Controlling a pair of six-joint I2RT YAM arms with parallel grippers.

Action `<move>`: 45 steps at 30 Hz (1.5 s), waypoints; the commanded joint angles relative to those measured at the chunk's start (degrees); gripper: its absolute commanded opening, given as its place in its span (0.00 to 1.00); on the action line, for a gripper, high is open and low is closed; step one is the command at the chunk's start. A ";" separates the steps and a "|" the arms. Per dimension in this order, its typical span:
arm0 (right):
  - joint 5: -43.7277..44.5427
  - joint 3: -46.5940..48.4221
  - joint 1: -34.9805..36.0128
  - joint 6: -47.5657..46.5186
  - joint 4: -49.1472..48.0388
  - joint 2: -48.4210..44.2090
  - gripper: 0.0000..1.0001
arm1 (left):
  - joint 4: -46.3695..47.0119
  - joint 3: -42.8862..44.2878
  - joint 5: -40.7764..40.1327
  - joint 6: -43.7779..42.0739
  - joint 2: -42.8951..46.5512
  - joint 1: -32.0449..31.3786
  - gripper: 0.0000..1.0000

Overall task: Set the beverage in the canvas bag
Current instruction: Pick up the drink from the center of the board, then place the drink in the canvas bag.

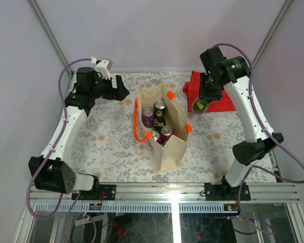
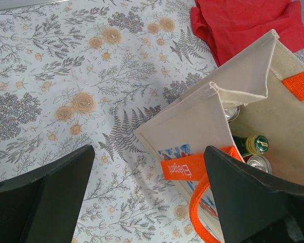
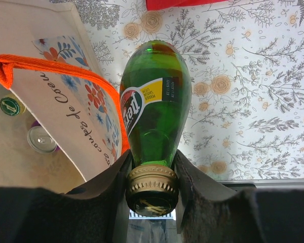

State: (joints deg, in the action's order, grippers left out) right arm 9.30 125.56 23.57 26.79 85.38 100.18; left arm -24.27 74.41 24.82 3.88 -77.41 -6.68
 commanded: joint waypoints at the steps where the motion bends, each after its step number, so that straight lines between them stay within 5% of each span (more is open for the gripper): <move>1: -1.52 3.58 -0.29 -1.99 -4.02 -6.27 0.00 | 0.76 0.06 0.06 0.52 0.84 0.17 0.89; 45: -13.66 1.76 -0.29 -1.04 -20.66 -15.68 0.00 | 0.72 -0.12 -0.11 1.04 0.85 0.09 0.89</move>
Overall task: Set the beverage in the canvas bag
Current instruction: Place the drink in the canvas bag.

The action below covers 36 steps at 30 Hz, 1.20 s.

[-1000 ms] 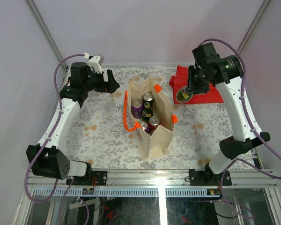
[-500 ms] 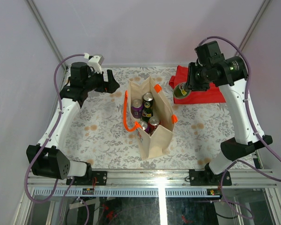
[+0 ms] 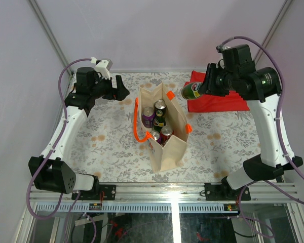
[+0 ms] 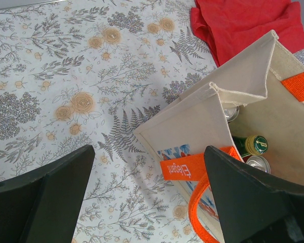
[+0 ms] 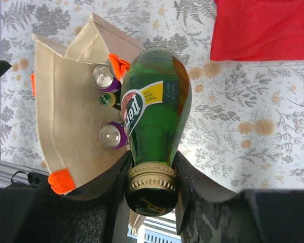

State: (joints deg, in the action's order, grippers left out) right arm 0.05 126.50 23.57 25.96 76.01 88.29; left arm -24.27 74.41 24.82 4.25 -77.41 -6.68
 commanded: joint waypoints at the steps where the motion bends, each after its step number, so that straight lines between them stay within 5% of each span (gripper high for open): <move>1: -4.83 0.82 -0.22 -0.02 -11.51 -3.90 0.00 | 0.72 -0.16 -0.11 0.67 0.78 0.09 0.89; 26: -19.57 -2.39 2.80 -2.71 -15.10 -3.62 0.00 | 0.72 -0.63 -0.49 0.68 0.81 -0.27 0.89; 36: -10.26 -1.50 16.12 -3.94 -8.27 0.42 0.00 | 0.57 -0.77 -1.02 0.76 1.01 -0.44 0.89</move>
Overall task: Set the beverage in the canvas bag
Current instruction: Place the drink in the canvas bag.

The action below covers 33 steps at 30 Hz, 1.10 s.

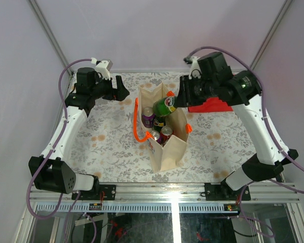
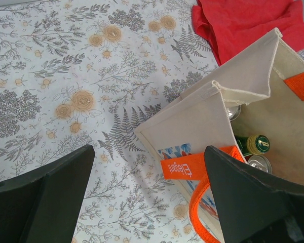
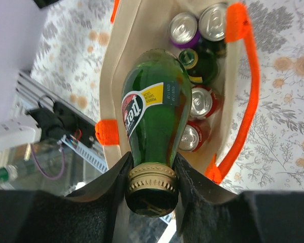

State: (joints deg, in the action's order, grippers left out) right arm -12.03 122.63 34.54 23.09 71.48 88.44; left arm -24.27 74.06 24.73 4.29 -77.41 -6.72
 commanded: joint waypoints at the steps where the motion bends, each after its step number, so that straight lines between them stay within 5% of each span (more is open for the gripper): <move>1: 2.96 1.77 6.51 -0.85 -3.05 0.27 0.00 | 0.56 -0.44 -1.05 0.71 0.99 -0.42 0.89; 19: 11.15 -11.61 21.20 3.93 -1.64 1.63 0.00 | 0.38 -1.26 -0.80 0.54 0.77 -0.66 0.89; 33: 9.47 -18.90 23.85 4.08 -4.25 4.25 0.00 | 0.01 -3.94 -0.83 -0.25 2.76 -0.66 0.89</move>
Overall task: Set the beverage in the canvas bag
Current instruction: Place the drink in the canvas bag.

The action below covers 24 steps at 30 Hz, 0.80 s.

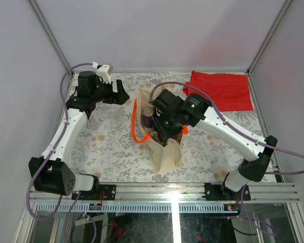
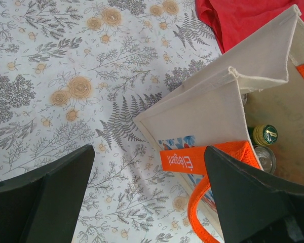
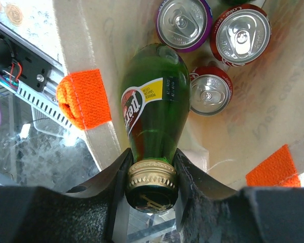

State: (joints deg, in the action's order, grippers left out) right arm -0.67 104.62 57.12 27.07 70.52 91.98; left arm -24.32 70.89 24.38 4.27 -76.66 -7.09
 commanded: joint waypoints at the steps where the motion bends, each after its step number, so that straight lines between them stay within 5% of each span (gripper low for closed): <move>1: -1.82 -1.20 1.24 -0.02 -3.15 0.92 0.00 | 0.06 -0.86 -0.57 -0.23 2.13 -0.29 0.89; 24: 3.46 18.47 1.21 -3.61 7.20 6.66 0.00 | 0.80 -1.73 -0.13 0.82 2.85 -0.31 0.89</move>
State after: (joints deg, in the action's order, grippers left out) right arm 1.43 117.10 57.80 25.30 78.13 98.32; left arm -24.32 69.25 24.34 4.45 -74.59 -7.09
